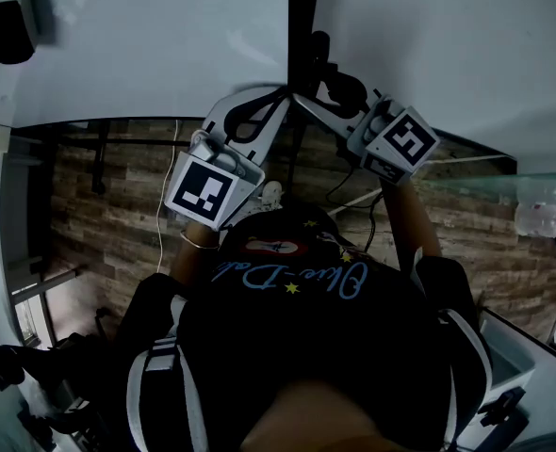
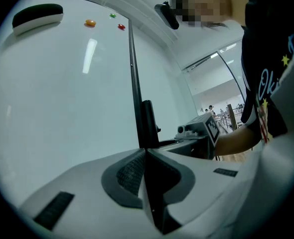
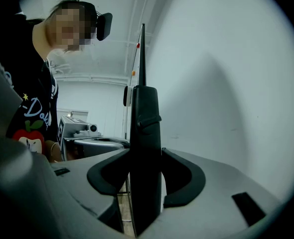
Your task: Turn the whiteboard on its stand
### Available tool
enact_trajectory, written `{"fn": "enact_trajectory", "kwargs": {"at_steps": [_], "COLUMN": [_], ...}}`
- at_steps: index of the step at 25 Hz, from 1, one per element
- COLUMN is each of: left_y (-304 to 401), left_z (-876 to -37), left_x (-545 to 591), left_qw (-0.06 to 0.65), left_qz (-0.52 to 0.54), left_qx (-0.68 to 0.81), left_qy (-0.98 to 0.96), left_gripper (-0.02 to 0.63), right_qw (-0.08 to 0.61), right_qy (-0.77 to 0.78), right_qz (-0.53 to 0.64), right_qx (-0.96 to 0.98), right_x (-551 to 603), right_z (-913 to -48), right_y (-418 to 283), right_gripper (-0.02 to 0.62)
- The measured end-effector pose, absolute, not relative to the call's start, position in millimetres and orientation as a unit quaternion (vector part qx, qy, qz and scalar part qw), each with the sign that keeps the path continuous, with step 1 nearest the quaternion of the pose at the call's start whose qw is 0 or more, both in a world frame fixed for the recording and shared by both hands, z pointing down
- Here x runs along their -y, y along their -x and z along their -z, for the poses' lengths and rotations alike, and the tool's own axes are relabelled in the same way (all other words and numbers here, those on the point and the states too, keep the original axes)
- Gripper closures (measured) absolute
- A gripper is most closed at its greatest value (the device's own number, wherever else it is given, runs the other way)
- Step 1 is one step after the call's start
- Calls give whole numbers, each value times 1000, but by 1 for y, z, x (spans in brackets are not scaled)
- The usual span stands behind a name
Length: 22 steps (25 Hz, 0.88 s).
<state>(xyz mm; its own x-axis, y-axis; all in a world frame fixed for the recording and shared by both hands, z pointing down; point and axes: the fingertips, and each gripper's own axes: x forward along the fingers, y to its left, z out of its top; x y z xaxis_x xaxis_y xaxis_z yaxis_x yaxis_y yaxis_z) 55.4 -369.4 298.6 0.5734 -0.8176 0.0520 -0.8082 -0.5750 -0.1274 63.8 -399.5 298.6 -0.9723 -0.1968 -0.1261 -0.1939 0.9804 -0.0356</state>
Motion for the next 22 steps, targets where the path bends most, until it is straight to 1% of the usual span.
{"fn": "enact_trajectory", "kwargs": {"at_steps": [22], "left_y": [-56], "left_z": [-304], "left_x": [371], "left_qw": [29], "left_qz": [49], "left_qx": [-455], "left_qy": [889], "left_gripper": [597], "right_qw": [52], "right_qy": [127], "right_qz": [20], "right_qx": [-990], "right_x": [397], "right_z": [-300], "right_y": [-69], "right_gripper": [408]}}
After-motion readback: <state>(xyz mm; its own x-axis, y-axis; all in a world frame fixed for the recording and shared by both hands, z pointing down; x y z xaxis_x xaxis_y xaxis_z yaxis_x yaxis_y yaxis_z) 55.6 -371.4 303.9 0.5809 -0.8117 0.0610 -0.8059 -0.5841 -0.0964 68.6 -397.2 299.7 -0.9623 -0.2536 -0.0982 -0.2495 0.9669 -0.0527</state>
